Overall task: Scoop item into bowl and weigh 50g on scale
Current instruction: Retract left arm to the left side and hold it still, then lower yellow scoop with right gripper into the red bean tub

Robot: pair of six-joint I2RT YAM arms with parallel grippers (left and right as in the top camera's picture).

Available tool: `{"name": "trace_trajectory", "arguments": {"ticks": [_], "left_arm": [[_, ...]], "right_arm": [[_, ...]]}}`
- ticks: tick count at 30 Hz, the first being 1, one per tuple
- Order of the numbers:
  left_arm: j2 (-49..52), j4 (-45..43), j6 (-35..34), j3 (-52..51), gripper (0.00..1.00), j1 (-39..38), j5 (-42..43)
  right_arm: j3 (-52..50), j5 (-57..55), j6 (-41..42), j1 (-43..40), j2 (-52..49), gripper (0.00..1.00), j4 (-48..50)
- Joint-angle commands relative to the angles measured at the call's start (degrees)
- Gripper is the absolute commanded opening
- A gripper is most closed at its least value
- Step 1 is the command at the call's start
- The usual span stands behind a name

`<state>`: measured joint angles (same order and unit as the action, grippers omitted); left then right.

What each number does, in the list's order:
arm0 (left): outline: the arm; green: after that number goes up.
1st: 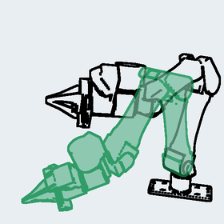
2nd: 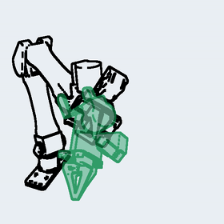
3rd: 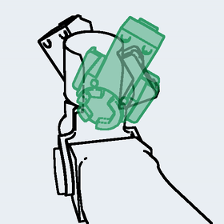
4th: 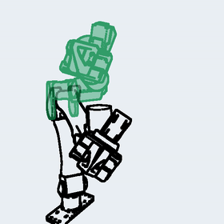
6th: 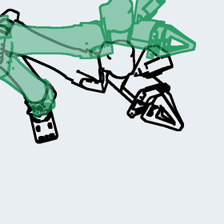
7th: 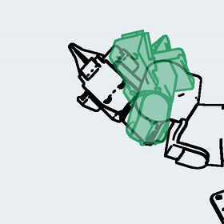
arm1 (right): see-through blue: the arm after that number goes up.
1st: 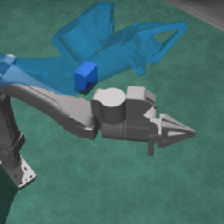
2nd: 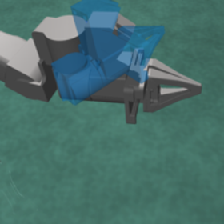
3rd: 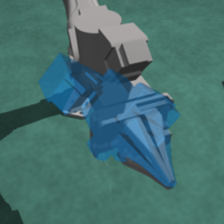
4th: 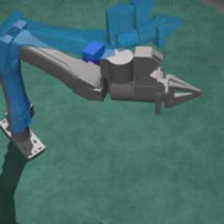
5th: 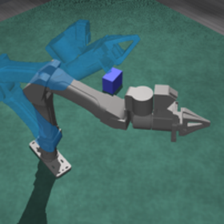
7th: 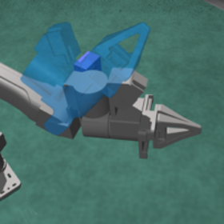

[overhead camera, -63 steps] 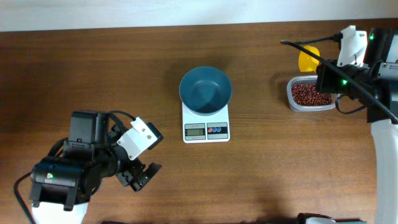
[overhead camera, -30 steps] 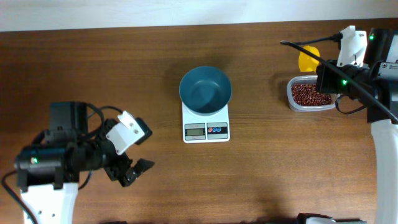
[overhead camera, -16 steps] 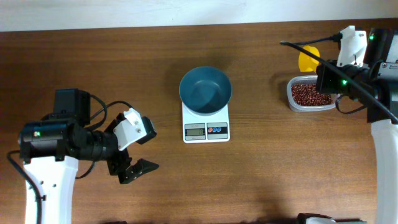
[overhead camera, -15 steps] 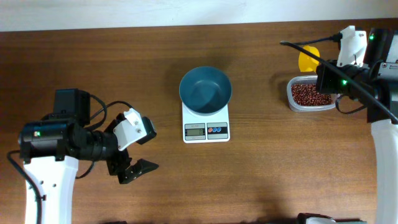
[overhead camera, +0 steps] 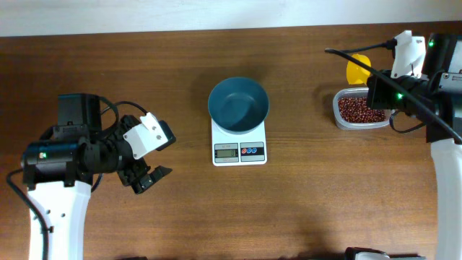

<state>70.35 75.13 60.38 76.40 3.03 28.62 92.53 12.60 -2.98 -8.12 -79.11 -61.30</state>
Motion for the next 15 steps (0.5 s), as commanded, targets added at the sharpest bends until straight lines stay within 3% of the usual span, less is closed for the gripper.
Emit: {"name": "trace_trajectory", "arguments": {"ticks": [1, 15], "left_arm": [[-0.22, 0.52, -0.94, 0.83, 0.99, 0.24, 1.57], [-0.22, 0.33, -0.92, 0.85, 0.99, 0.24, 3.13]], "right_arm": [[0.04, 0.68, -0.04, -0.22, 1.31, 0.04, 0.31], [0.04, 0.28, -0.04, -0.22, 1.31, 0.04, 1.07]]}}
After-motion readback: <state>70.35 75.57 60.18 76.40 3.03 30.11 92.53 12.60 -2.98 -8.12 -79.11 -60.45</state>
